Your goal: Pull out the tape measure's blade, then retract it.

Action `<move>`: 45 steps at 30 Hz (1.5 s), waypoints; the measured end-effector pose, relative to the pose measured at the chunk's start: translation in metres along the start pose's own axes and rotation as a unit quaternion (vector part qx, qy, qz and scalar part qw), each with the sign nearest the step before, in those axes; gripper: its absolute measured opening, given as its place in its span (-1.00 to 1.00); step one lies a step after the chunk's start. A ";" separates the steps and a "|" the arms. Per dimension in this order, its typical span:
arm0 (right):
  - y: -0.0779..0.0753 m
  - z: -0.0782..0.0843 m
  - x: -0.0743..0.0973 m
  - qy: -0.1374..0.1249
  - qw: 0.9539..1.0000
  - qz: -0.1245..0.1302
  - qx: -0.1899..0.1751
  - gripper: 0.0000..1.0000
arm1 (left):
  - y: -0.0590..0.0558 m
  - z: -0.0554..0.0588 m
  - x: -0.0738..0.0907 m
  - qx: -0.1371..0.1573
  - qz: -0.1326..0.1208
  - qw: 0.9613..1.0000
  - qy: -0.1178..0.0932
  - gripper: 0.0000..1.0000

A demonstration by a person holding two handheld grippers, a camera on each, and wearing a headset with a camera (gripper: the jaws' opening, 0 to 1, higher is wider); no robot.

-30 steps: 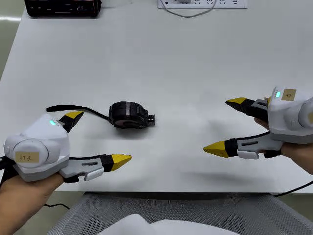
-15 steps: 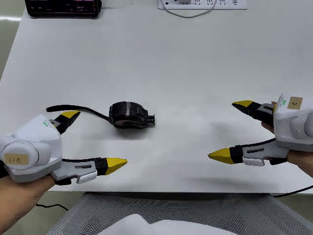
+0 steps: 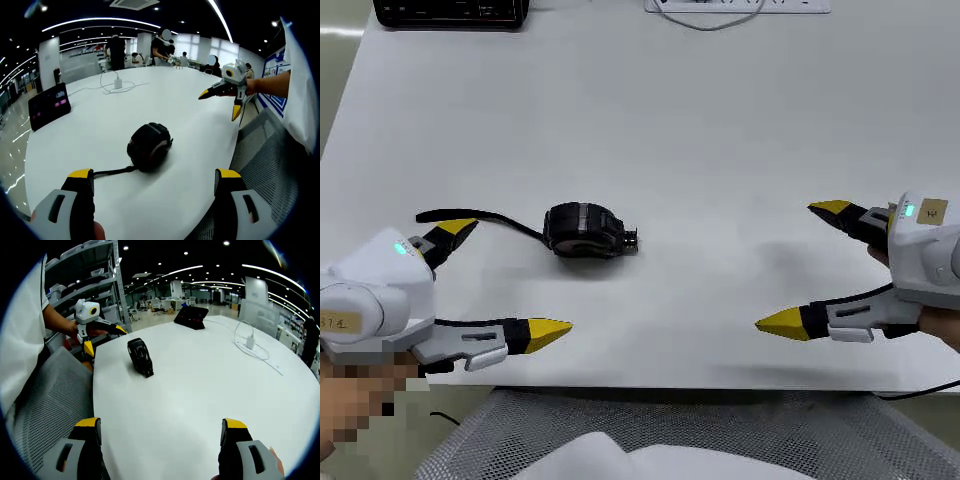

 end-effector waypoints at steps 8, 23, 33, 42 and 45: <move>-0.002 0.004 0.000 0.012 1.000 -0.004 0.004 0.98 | 0.001 0.002 0.003 -0.005 0.002 1.000 0.003 0.98; -0.001 0.005 0.001 0.014 1.000 -0.001 0.001 0.98 | 0.002 0.003 0.008 -0.025 0.010 1.000 0.012 0.98; -0.001 0.004 0.003 0.012 1.000 -0.002 -0.002 0.98 | 0.003 0.004 0.009 -0.023 0.015 1.000 0.014 0.98; -0.001 0.004 0.002 0.011 1.000 -0.004 -0.007 0.98 | 0.001 0.006 0.008 -0.032 0.024 0.999 0.016 0.98; -0.001 0.003 0.002 0.011 1.000 -0.004 -0.008 0.98 | 0.000 0.007 0.008 -0.021 0.029 0.999 0.017 0.97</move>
Point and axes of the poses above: the centre of the closed fingertips' face, and the gripper's own axes: x roughly backward along the fingers, y roughly to its left, z roughly out of its underside, the point moved 6 cm from there along x, roughly backward along the fingers, and after that the axes turned 13 degrees about z, right-handed, at the moved point
